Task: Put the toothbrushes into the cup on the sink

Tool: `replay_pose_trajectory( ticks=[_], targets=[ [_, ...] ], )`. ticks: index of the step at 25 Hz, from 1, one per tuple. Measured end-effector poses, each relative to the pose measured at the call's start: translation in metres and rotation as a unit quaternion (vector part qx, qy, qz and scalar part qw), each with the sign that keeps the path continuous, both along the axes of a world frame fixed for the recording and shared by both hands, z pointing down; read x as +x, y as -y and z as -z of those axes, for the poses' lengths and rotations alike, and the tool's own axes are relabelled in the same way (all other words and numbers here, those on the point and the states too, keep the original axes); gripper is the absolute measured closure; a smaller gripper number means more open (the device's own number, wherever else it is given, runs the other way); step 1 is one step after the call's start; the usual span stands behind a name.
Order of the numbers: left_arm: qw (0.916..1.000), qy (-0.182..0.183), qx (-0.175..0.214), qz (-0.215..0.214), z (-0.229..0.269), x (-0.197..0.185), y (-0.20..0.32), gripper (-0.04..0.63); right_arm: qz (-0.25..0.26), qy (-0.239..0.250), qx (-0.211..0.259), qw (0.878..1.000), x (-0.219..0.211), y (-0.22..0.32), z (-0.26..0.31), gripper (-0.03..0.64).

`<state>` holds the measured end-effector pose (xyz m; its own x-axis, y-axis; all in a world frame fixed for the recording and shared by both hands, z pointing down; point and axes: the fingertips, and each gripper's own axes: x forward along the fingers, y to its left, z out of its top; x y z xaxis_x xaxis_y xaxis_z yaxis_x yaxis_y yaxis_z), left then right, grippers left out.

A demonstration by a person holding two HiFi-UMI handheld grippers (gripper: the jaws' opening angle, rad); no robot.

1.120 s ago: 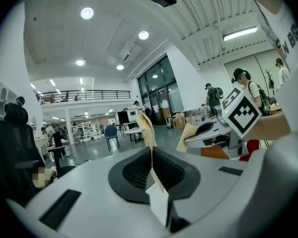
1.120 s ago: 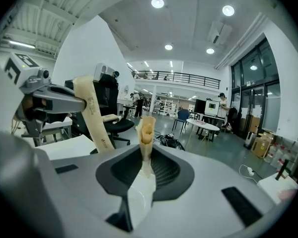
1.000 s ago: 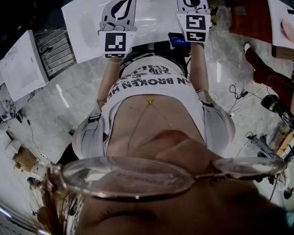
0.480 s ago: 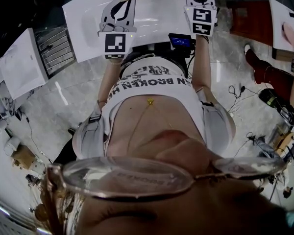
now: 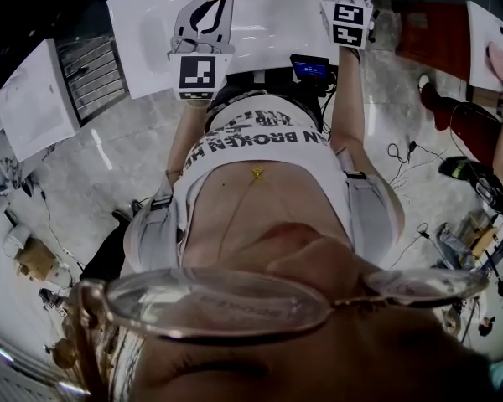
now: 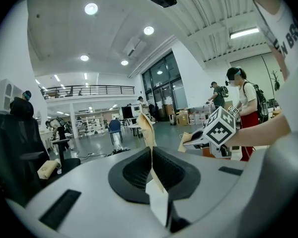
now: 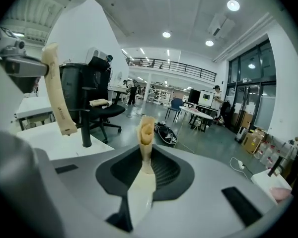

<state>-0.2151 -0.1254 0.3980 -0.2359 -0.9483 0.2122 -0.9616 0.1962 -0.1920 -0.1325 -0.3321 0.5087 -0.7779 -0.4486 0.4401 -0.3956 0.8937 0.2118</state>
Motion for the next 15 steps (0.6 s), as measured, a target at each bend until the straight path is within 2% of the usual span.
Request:
replay_pose_trajectory(
  ticks=[15],
  targets=[
    [0.9998, -0.005, -0.002, 0.018, -0.003, -0.002, -0.008, 0.575, -0.001, -0.031, -0.018, 0.999, -0.014, 0.014, -0.039, 0.551]
  ],
)
